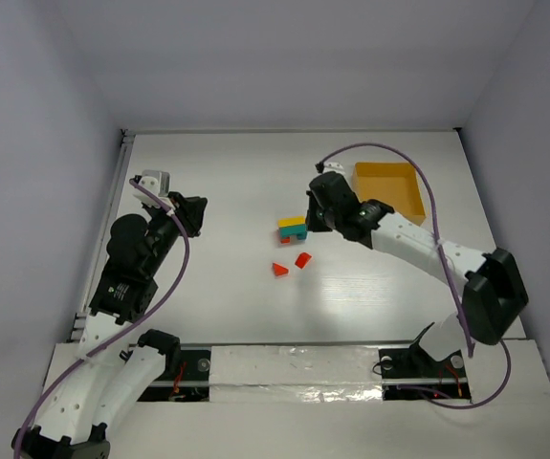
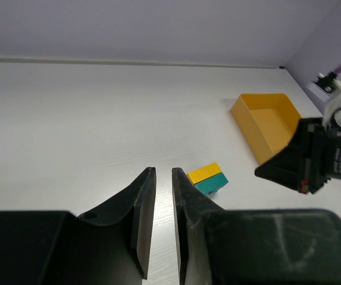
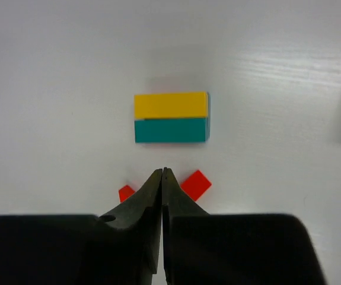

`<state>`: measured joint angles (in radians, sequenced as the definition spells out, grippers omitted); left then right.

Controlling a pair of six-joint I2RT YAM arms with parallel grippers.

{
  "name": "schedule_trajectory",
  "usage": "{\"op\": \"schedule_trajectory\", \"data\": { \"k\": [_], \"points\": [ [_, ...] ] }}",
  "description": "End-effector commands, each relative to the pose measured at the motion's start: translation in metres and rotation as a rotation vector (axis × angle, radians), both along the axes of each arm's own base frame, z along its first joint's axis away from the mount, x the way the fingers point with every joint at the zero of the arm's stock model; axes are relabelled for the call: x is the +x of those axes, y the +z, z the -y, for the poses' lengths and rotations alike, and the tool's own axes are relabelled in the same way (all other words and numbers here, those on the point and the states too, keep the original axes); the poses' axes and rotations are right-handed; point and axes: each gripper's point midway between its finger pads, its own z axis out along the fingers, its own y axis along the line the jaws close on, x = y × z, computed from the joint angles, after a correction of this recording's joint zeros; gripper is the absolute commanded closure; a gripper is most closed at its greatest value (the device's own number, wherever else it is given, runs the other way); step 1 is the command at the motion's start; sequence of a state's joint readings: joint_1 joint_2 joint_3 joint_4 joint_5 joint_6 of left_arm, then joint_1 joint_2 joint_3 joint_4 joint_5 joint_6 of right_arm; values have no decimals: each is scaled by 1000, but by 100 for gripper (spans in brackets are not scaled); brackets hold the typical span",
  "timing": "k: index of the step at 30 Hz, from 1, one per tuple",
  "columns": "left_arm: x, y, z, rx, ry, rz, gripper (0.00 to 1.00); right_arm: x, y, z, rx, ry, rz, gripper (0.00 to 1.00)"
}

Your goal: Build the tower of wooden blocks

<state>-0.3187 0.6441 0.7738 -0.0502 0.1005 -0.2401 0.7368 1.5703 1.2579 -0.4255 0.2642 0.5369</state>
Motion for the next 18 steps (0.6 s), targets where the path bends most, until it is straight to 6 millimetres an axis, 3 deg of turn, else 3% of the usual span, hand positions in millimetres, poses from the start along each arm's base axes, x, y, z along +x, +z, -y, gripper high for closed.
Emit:
{"op": "schedule_trajectory", "data": {
  "k": [1,2,6,9,10,13,18],
  "points": [
    [3,15,-7,-5,38,59,86,-14,5,-3,100,6,36,98],
    [3,16,-8,-4,45,62,86,-29,-10,4,111,8,0,100],
    [3,16,-11,-3,61,64,92,-57,-51,13,114,0,-70,100],
    [5,13,-14,3,80,55,97,-69,-66,9,125,-1,-96,82],
    [5,13,-15,3,84,53,99,-67,-67,9,131,-7,-93,58],
    [7,10,-14,5,84,44,100,-68,-71,-1,142,11,-103,32],
    [6,10,-14,3,81,40,100,-63,-82,-13,161,20,-127,28]
  ]
}}
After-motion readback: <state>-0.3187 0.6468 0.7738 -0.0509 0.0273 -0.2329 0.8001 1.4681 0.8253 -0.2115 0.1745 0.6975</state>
